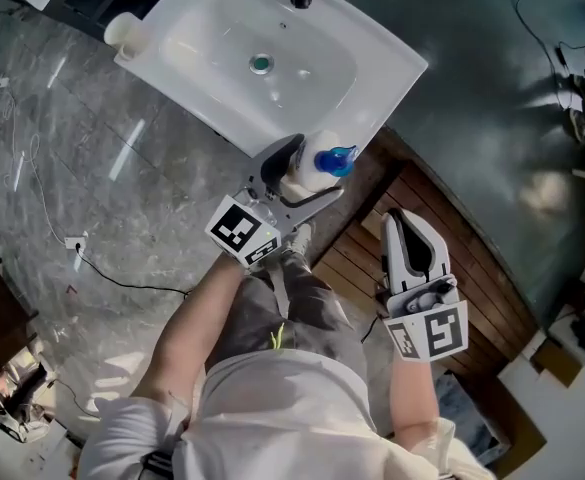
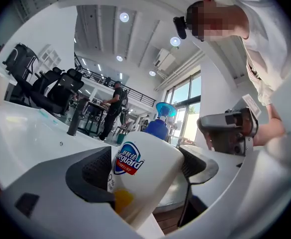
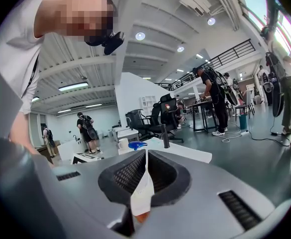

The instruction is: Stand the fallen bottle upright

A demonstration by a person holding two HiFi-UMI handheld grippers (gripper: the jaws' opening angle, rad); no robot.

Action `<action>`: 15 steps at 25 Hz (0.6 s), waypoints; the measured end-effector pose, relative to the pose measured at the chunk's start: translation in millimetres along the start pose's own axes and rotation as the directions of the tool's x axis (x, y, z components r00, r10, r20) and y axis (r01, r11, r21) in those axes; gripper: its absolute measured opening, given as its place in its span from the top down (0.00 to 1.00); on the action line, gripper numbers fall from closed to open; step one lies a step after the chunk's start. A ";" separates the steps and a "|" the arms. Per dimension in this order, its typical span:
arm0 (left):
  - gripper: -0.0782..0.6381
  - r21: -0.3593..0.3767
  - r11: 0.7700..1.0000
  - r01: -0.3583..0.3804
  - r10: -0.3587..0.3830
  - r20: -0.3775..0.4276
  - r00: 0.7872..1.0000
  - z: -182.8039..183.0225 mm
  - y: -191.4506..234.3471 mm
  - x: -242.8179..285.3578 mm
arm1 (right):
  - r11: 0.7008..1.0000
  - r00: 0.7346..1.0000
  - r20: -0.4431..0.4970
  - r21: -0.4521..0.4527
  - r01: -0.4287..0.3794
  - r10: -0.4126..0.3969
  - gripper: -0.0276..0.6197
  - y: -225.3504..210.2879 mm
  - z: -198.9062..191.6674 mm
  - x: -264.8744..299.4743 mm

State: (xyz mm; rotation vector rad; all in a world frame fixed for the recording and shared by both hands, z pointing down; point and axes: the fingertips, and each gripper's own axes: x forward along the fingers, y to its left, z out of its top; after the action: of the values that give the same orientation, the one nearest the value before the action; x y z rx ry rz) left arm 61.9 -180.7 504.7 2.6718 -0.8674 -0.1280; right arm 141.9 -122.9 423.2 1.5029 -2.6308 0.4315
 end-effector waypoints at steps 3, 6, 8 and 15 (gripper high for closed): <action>0.25 -0.016 0.999 0.031 -0.031 0.013 0.999 -0.2 6.4 -4.3 | 1.000 1.000 -0.014 -0.009 0.004 -0.004 0.89 0.6 -1.7 6.9; 0.25 -0.060 0.996 0.068 -0.067 0.024 0.997 -1.1 19.4 -9.8 | 1.000 0.999 -0.032 -0.018 0.002 -0.002 0.89 2.1 -4.6 20.5; 0.25 -0.097 0.991 0.096 -0.094 0.030 0.995 -2.7 26.4 -13.7 | 1.000 0.999 -0.041 -0.022 -0.004 0.003 0.89 3.6 -6.6 28.6; 0.25 -0.132 0.981 0.145 -0.141 0.038 0.989 -4.5 31.8 -19.9 | 0.999 0.998 -0.054 -0.033 -0.029 0.027 0.89 13.1 -7.6 44.1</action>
State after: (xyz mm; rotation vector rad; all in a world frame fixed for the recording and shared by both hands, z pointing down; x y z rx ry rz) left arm 28.9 -191.9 519.2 2.6088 -0.6502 -0.2504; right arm 107.5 -151.2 437.0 1.4256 -2.6077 0.4207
